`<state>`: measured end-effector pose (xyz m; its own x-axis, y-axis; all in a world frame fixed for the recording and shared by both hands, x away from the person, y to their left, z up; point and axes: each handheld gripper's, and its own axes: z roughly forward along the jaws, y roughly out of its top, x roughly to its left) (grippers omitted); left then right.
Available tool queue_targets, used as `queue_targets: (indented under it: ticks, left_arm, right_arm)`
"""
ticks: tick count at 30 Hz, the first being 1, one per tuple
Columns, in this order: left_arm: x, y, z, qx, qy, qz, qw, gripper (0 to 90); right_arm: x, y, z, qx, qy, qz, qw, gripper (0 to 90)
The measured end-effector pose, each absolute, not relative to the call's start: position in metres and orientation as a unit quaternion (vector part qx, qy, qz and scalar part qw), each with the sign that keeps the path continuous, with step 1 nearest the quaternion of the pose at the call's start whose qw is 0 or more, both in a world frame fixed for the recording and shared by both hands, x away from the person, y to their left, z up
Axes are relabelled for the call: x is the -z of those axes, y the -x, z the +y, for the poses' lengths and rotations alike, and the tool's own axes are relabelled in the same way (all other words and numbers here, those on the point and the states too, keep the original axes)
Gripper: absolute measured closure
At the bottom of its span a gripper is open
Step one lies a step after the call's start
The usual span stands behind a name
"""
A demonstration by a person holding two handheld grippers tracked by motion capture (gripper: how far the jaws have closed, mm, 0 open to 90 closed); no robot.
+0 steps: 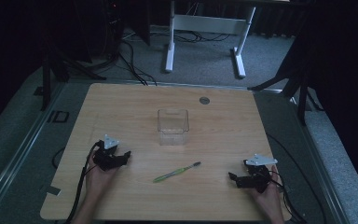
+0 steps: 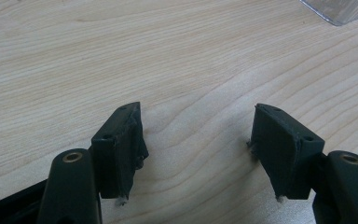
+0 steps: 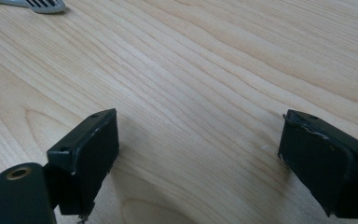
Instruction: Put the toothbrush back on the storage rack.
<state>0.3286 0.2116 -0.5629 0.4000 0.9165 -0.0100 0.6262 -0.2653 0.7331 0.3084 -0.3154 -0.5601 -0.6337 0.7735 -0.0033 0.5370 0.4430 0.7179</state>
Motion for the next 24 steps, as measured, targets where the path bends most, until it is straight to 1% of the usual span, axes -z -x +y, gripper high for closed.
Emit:
queue_targets:
  ticks: [20,23,24]
  left_arm:
    - [0.5628,-0.3276,0.2108,-0.218,-0.766,0.503,0.336,35.0]
    - [0.5624,-0.3268,0.2104,-0.220,-0.766,0.502,0.336,35.8]
    - [0.5618,-0.3267,0.2103,-0.217,-0.767,0.502,0.336,39.8]
  right_arm:
    - [0.5601,-0.3101,-0.3161,-0.352,-0.388,0.835,0.166,12.0]
    - [0.5601,-0.3101,-0.3161,-0.352,-0.388,0.835,0.166,12.0]
    - [0.5601,-0.3101,-0.3161,-0.352,-0.388,0.835,0.166,12.0]
